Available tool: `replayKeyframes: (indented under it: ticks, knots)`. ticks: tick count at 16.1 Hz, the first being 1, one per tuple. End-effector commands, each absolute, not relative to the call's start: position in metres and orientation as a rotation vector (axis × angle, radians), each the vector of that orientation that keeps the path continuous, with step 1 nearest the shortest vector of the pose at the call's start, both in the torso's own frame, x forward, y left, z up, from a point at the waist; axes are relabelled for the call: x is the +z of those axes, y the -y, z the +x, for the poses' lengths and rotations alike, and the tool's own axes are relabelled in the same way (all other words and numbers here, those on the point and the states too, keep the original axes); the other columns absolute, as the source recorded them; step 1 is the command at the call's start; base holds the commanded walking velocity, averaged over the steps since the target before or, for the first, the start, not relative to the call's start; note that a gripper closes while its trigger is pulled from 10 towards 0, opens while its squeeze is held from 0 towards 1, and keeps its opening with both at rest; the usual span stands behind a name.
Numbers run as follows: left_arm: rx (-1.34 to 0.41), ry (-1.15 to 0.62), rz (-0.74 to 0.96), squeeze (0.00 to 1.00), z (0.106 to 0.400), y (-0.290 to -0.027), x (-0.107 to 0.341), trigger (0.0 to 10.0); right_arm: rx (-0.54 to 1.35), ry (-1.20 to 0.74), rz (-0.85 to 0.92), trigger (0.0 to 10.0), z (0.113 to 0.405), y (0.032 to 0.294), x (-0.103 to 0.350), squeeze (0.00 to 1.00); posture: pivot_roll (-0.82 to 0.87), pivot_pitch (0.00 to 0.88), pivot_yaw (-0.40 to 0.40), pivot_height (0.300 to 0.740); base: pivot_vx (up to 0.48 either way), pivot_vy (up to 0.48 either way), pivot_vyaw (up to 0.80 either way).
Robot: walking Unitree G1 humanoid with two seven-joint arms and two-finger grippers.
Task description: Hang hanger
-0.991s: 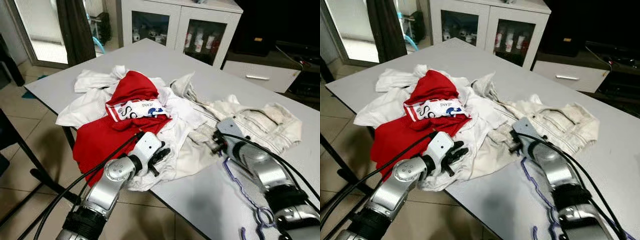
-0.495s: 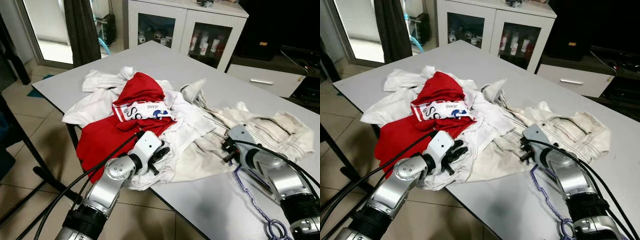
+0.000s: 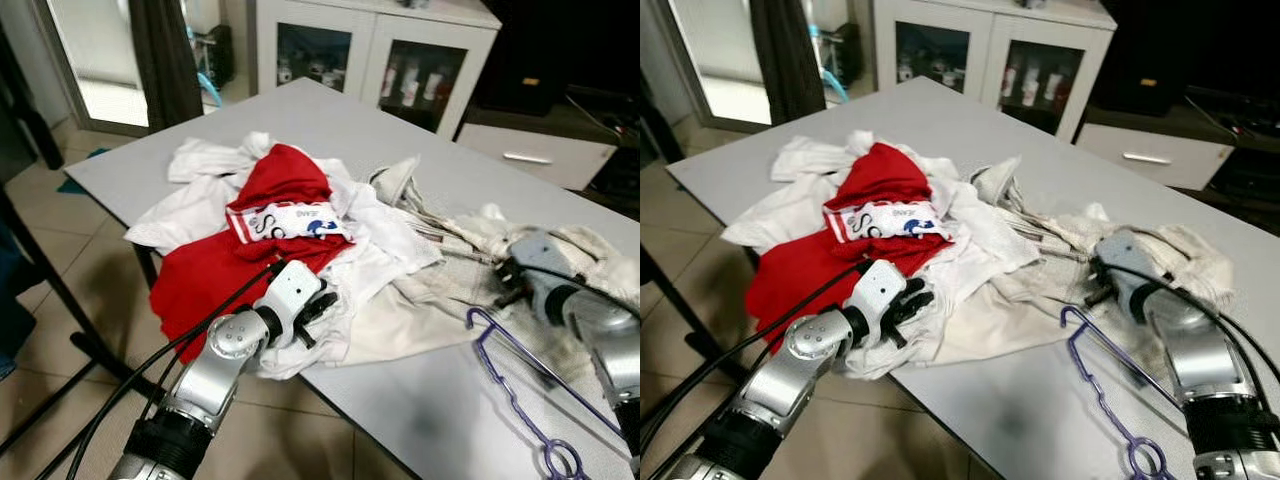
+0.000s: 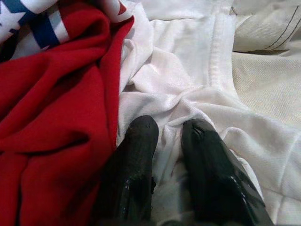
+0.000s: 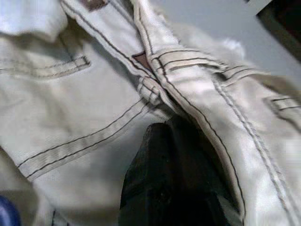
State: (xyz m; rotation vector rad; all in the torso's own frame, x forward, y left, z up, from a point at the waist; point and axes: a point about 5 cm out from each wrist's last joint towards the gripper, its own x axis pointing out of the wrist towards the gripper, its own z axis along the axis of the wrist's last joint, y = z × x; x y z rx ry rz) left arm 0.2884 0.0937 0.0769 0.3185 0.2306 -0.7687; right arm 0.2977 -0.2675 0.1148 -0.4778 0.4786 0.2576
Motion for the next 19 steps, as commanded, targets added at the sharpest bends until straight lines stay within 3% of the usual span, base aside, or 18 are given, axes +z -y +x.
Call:
replayKeyframes:
  ticks: [1,2,3,4,5,9,11,12,14,15,16,19]
  knots:
    - [-0.759,-0.246,0.331,0.00,0.290,-0.095,0.075,10.0,0.232,-0.443,-0.502,10.0,0.299,0.271,0.125,0.00,-0.03,0.000,-0.071,0.740,0.000,0.000,0.00]
    - [-0.761,-0.244,0.329,0.00,0.290,-0.094,0.075,10.0,0.229,-0.411,-0.522,10.0,0.300,0.269,0.129,0.23,-0.03,0.000,-0.071,0.740,0.000,0.000,0.00]
    - [-0.761,-0.244,0.328,0.00,0.289,-0.094,0.075,10.0,0.225,-0.378,-0.559,10.0,0.301,0.268,0.134,0.55,-0.02,0.000,-0.072,0.740,0.000,0.000,0.00]
    - [-0.761,-0.244,0.328,0.00,0.289,-0.095,0.075,10.0,0.218,-0.361,-0.606,10.0,0.302,0.267,0.136,0.96,-0.02,0.000,-0.072,0.740,0.000,0.000,0.00]
    - [-0.760,-0.245,0.328,0.00,0.289,-0.095,0.075,10.0,0.215,-0.350,-0.653,10.0,0.303,0.267,0.137,1.00,-0.02,0.000,-0.072,0.740,0.000,0.000,0.00]
    - [-0.756,-0.245,0.326,0.00,0.288,-0.095,0.075,10.0,0.145,-0.295,-0.942,10.0,0.315,0.268,0.144,1.00,-0.01,0.000,-0.077,0.740,0.000,0.000,0.00]
    - [-0.755,-0.244,0.325,0.00,0.288,-0.095,0.075,10.0,0.103,-0.229,-1.010,10.0,0.321,0.263,0.155,0.89,0.00,0.000,-0.081,0.740,0.000,0.000,0.00]
    - [-0.752,-0.245,0.325,0.00,0.288,-0.096,0.075,10.0,0.098,-0.214,-1.021,10.0,0.322,0.263,0.158,0.88,0.00,0.000,-0.082,0.740,0.000,0.000,0.00]
    - [-0.744,-0.246,0.325,0.00,0.287,-0.098,0.075,10.0,0.080,-0.174,-1.088,10.0,0.320,0.266,0.167,0.62,0.01,0.000,-0.084,0.740,0.000,0.000,0.00]
    - [-0.744,-0.247,0.325,0.00,0.287,-0.098,0.074,10.0,0.065,-0.157,-1.120,10.0,0.318,0.268,0.171,0.27,0.00,0.000,-0.082,0.740,0.000,0.000,0.00]
    - [-0.745,-0.247,0.324,0.00,0.287,-0.098,0.074,10.0,0.065,-0.152,-1.151,10.0,0.316,0.269,0.171,0.00,0.00,0.000,-0.082,0.740,0.000,0.000,0.00]
    - [-0.757,-0.245,0.325,0.00,0.287,-0.095,0.074,10.0,0.137,-0.181,-1.184,10.0,0.312,0.265,0.156,0.00,-0.01,0.000,-0.077,0.740,0.000,0.000,0.00]
